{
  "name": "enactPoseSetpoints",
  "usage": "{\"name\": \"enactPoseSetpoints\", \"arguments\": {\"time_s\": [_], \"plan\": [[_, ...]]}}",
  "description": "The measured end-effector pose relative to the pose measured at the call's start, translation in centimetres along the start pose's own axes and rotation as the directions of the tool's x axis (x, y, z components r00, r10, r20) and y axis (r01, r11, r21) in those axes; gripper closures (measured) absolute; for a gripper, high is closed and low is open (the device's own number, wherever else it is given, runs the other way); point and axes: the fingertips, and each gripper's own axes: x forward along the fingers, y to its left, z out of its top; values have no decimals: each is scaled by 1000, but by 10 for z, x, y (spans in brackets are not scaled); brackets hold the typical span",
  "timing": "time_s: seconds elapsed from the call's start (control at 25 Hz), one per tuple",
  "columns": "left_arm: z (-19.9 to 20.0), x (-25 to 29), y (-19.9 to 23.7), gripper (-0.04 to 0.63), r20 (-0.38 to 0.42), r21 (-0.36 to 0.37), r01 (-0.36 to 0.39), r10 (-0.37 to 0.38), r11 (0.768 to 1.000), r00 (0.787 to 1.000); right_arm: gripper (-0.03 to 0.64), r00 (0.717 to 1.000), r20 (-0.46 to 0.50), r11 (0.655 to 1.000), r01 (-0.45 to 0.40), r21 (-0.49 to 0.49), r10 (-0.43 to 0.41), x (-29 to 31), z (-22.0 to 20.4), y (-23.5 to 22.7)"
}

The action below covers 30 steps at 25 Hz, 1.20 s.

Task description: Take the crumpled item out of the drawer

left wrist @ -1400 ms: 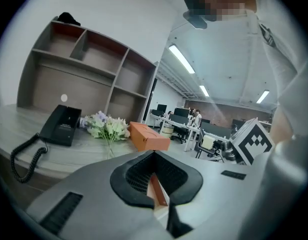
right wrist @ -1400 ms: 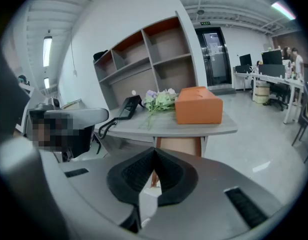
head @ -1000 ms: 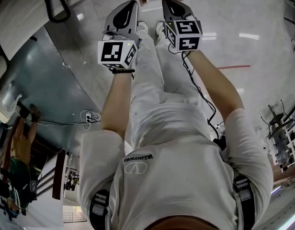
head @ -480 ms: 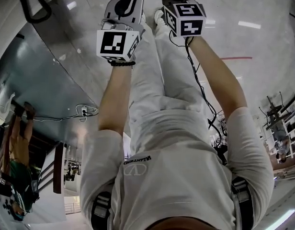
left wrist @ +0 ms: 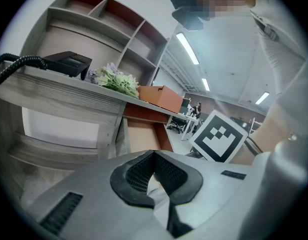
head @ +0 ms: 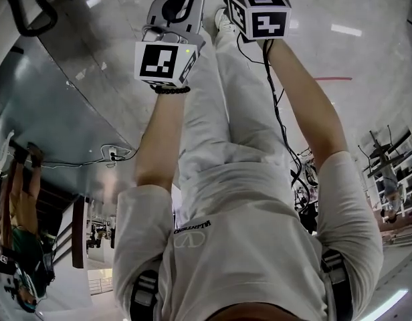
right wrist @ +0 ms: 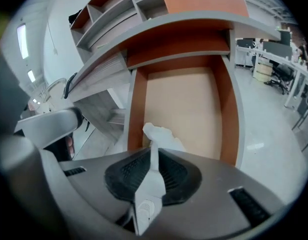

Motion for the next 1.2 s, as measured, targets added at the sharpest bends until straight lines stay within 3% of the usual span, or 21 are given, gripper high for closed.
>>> {"name": "enactPoseSetpoints", "arguments": {"time_s": [0.04,0.52,0.56,0.6,1.04,1.08,1.2], "plan": [[-1,1,-1,595,0,-2,1,-1,1000,1000,551,1000,-10,1000,-3,-3,3,1,-1,0],[-10,14,10,595,1,6,21,-21,1000,1000,548,998,-61,1000,14,-13,-14,27,-4,-6],[-11,14,11,595,2,5,21,-21,1000,1000,482,998,-70,1000,4,-12,-5,29,-4,-5],[-11,14,12,595,4,3,21,-21,1000,1000,469,997,-80,1000,-4,-11,3,30,-5,-5],[-14,18,13,595,3,-14,26,-26,1000,1000,469,996,-92,999,6,-39,-10,45,4,-8],[-14,19,14,595,2,-15,26,-26,1000,1000,429,995,-97,999,1,-42,-5,47,4,-7],[-16,18,18,595,-2,-19,24,-24,1000,1000,420,994,-108,999,-4,-45,-1,51,2,-4]]}}
